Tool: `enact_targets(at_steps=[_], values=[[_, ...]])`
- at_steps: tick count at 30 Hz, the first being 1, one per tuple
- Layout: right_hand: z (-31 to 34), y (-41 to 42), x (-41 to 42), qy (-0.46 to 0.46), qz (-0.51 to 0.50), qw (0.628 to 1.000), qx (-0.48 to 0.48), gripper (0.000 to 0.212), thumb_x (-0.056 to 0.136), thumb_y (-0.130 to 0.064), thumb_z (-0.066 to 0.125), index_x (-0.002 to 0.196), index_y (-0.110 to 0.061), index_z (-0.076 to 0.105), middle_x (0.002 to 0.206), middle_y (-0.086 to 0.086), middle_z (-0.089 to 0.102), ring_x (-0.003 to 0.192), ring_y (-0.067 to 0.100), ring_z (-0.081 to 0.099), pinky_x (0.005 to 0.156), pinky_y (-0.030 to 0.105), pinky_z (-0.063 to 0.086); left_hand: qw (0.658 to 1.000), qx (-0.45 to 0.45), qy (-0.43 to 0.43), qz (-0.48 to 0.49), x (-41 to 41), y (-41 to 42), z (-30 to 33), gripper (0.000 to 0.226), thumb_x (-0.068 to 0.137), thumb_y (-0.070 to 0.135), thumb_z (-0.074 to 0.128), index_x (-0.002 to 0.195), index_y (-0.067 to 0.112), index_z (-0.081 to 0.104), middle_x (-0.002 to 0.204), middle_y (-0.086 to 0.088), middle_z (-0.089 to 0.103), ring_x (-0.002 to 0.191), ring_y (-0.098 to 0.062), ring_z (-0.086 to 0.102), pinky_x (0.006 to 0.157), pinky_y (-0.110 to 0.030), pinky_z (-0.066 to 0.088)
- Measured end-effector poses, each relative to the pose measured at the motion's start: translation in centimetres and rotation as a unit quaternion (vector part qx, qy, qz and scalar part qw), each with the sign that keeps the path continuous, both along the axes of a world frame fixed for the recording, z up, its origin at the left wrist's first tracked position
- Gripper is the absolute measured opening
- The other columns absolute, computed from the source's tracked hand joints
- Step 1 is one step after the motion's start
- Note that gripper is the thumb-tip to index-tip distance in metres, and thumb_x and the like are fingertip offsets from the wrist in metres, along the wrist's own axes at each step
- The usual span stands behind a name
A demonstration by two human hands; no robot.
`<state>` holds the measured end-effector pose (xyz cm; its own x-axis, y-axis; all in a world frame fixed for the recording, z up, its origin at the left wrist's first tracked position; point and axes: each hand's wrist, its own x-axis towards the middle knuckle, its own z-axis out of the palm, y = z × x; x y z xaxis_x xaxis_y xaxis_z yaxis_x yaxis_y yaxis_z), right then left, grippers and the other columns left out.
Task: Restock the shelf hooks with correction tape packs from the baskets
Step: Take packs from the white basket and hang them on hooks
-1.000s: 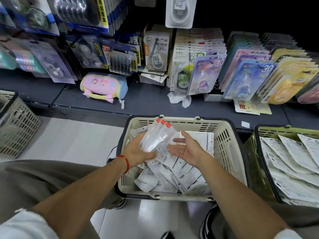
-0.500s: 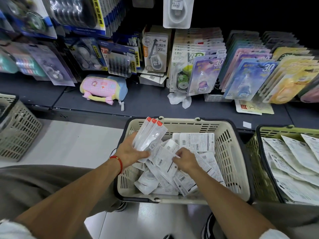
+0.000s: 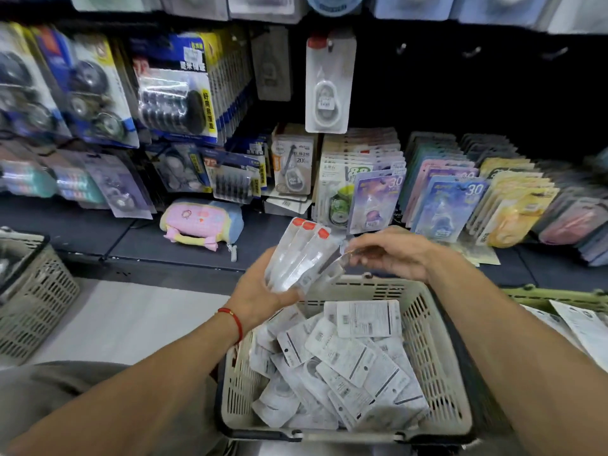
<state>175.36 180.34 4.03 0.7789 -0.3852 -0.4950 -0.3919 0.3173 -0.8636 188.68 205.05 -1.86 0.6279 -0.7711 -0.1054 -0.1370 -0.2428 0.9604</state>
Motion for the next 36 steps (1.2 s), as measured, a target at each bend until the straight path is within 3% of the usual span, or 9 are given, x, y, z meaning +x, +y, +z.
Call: enact_targets(at_steps=[3, 6, 10, 14, 17, 21, 25, 31, 36], values=[[3.7, -1.9, -0.8, -0.027, 0.057, 0.997, -0.037, 0.024, 0.095, 0.01, 0.064, 0.116, 0.021, 0.067, 0.111, 0.027, 0.076, 0.094, 0.023, 0.078, 0.08, 0.022, 0.063, 0.999, -0.043, 0.008, 0.0, 1.5, -1.5, 3.3, 0.067, 0.073, 0.016, 0.093, 0.124, 0.046, 0.061, 0.118, 0.016, 0.074, 0.113, -0.008, 0.07, 0.095, -0.033, 0.06], [6.3, -2.8, -0.6, -0.044, 0.073, 0.988, -0.127, 0.022, 0.091, 0.01, 0.069, 0.112, 0.01, 0.075, 0.109, 0.022, 0.079, 0.097, 0.023, 0.078, 0.081, 0.019, 0.061, 0.997, -0.066, 0.027, -0.007, 3.0, -3.2, 6.4, 0.069, 0.075, 0.006, 0.093, 0.127, 0.039, 0.061, 0.126, 0.005, 0.073, 0.119, -0.018, 0.068, 0.098, -0.037, 0.059], [8.2, -2.8, 0.1, -0.098, 0.03, 0.954, -0.281, 0.013, 0.096, -0.01, 0.073, 0.098, 0.001, 0.077, 0.086, 0.015, 0.079, 0.069, 0.021, 0.076, 0.062, 0.021, 0.06, 0.993, -0.102, 0.061, -0.021, 4.0, -4.8, 9.1, 0.068, 0.077, 0.0, 0.089, 0.132, 0.03, 0.061, 0.125, 0.001, 0.075, 0.119, -0.022, 0.07, 0.093, -0.037, 0.061], [9.1, -2.9, 0.6, -0.099, -0.02, 0.893, -0.438, 0.028, 0.103, -0.03, 0.066, 0.082, -0.013, 0.071, 0.05, -0.002, 0.064, 0.038, 0.01, 0.051, 0.041, 0.022, 0.044, 0.981, -0.142, 0.128, -0.032, 4.1, -5.7, 10.2, 0.064, 0.081, -0.001, 0.085, 0.133, 0.029, 0.061, 0.123, -0.003, 0.077, 0.115, -0.028, 0.073, 0.084, -0.043, 0.064], [9.6, -2.5, 1.4, -0.128, -0.036, 0.9, -0.414, 0.029, 0.106, -0.031, 0.061, 0.081, -0.02, 0.066, 0.042, -0.009, 0.054, 0.033, 0.006, 0.042, 0.037, 0.02, 0.037, 0.971, -0.166, 0.164, -0.051, 3.9, -6.7, 10.7, 0.069, 0.082, 0.001, 0.085, 0.14, 0.027, 0.059, 0.13, -0.008, 0.074, 0.119, -0.033, 0.072, 0.097, -0.061, 0.058], [9.2, -1.5, 2.9, -0.17, -0.102, 0.917, -0.347, 0.035, 0.106, -0.034, 0.061, 0.077, -0.014, 0.063, 0.045, -0.009, 0.051, 0.035, 0.009, 0.041, 0.035, 0.018, 0.032, 0.955, -0.194, 0.201, -0.094, 3.1, -8.3, 11.5, 0.075, 0.075, 0.014, 0.09, 0.141, 0.027, 0.057, 0.134, -0.007, 0.072, 0.124, -0.031, 0.069, 0.1, -0.055, 0.057], [9.4, -0.9, 3.5, -0.203, -0.169, 0.922, -0.284, 0.036, 0.098, -0.039, 0.071, 0.086, -0.005, 0.066, 0.05, -0.013, 0.055, 0.041, 0.004, 0.045, 0.041, 0.017, 0.038, 0.938, -0.214, 0.26, -0.085, 3.1, -9.0, 11.8, 0.075, 0.074, 0.018, 0.091, 0.141, 0.027, 0.057, 0.132, -0.009, 0.073, 0.117, -0.034, 0.073, 0.081, -0.052, 0.063], [9.1, 1.1, 4.2, -0.199, -0.069, 0.928, -0.307, 0.048, 0.079, -0.051, 0.085, 0.114, -0.024, 0.069, 0.097, -0.008, 0.08, 0.086, 0.01, 0.077, 0.072, 0.023, 0.06, 0.907, -0.291, 0.301, -0.046, 4.7, -8.7, 12.3, 0.067, 0.083, 0.015, 0.086, 0.142, 0.024, 0.057, 0.133, -0.012, 0.072, 0.117, -0.037, 0.072, 0.079, -0.049, 0.063], [10.6, 1.1, 7.0, -0.261, -0.148, 0.895, -0.33, 0.03, 0.096, -0.035, 0.077, 0.12, -0.031, 0.059, 0.103, -0.014, 0.079, 0.093, 0.008, 0.077, 0.069, 0.022, 0.059, 0.909, -0.336, 0.236, 0.074, 6.0, -8.2, 13.3, 0.066, 0.077, 0.01, 0.087, 0.134, 0.027, 0.06, 0.124, -0.006, 0.077, 0.109, -0.032, 0.076, 0.08, -0.061, 0.063]])
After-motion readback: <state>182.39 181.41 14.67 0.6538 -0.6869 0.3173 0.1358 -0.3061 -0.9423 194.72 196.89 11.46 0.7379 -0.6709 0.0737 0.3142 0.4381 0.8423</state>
